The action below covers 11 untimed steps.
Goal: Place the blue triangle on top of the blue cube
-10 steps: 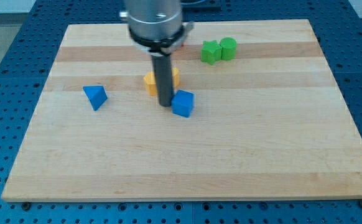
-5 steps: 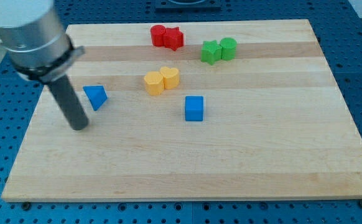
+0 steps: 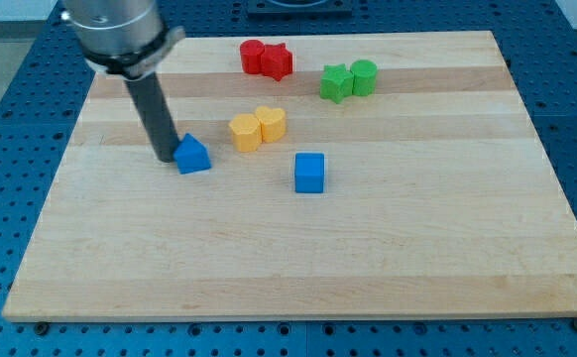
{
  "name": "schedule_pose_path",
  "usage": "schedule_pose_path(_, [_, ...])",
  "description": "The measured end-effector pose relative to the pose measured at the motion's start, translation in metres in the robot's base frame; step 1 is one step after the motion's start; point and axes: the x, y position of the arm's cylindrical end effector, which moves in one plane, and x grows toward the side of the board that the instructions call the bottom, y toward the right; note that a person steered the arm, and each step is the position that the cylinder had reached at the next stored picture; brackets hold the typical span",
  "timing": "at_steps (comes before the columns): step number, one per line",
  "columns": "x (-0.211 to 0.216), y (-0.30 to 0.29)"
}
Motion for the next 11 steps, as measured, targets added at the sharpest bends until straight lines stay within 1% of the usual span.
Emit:
schedule_pose_path(3, [0.02,0.137])
schedule_pose_path(4, [0.021,0.153])
schedule_pose_path(6, [0.017,0.158])
schedule_pose_path(8, [-0.006,0.185])
schedule_pose_path(10, [-0.019,0.234])
schedule_pose_path(11, [-0.022,0.242])
